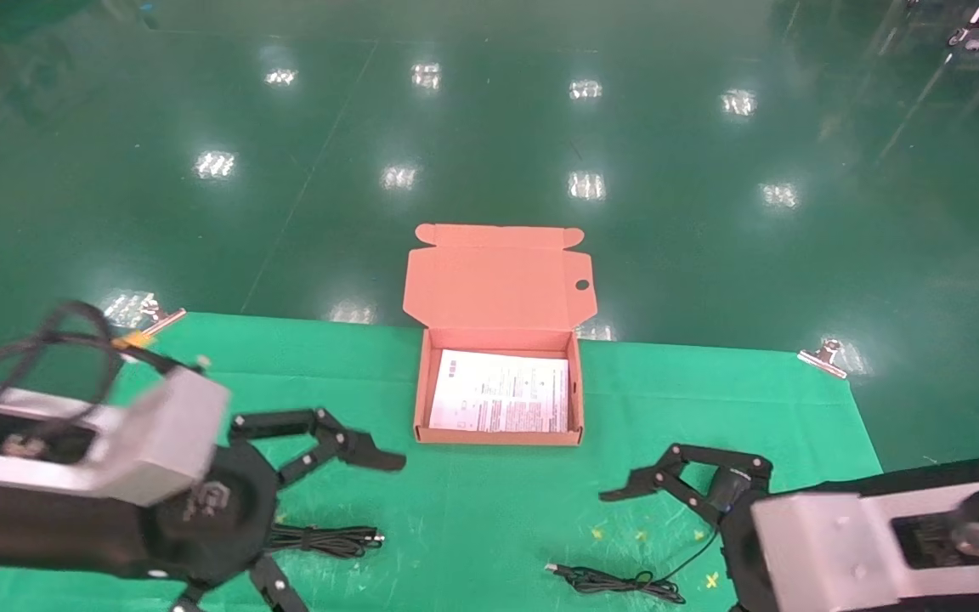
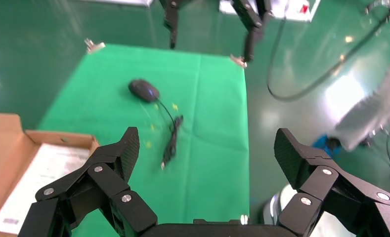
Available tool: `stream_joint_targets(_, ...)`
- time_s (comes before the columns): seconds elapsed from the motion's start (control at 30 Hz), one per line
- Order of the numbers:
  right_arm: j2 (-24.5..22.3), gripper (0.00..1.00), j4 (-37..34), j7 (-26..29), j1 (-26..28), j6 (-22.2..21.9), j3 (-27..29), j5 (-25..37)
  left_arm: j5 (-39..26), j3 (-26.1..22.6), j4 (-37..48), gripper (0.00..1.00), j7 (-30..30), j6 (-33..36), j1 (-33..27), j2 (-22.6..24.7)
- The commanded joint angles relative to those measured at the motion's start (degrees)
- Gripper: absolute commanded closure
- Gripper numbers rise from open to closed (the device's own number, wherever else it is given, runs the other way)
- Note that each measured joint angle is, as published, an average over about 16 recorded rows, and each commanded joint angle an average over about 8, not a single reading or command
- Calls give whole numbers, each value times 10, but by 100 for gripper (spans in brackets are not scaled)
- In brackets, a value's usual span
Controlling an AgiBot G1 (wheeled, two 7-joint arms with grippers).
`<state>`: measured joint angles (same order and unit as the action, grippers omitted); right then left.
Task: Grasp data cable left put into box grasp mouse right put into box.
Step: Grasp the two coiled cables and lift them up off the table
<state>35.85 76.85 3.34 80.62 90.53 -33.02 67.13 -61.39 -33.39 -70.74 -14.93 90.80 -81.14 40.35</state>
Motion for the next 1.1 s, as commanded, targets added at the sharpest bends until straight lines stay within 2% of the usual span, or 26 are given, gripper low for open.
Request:
stream_joint_targets(0.03, 2, 0, 2, -15, 28, 2, -32, 30, -14, -23, 3, 0, -1, 1, -17, 3)
stream_joint_targets(0.3, 40, 0, 5, -71, 110, -8, -175, 177, -141, -141, 10, 0, 38, -3, -89, 43)
stream_joint_targets(0.57, 73, 0, 6, -88, 112, -45, -248, 299, -278, -219, 14, 0, 53, -32, -112, 93)
stream_joint_targets(0.73, 83, 0, 5, -58, 88, -86, -261, 342, -352, -243, 14, 0, 31, -71, -105, 114)
stream_joint_targets(0.87, 88, 0, 4, -18, 61, -136, -262, 374, -397, -254, 22, 0, -2, -104, -92, 129)
stream_joint_targets(1.1, 97, 0, 2, 63, 12, -226, -257, 424, -443, -264, 77, 0, -49, -148, -73, 153)
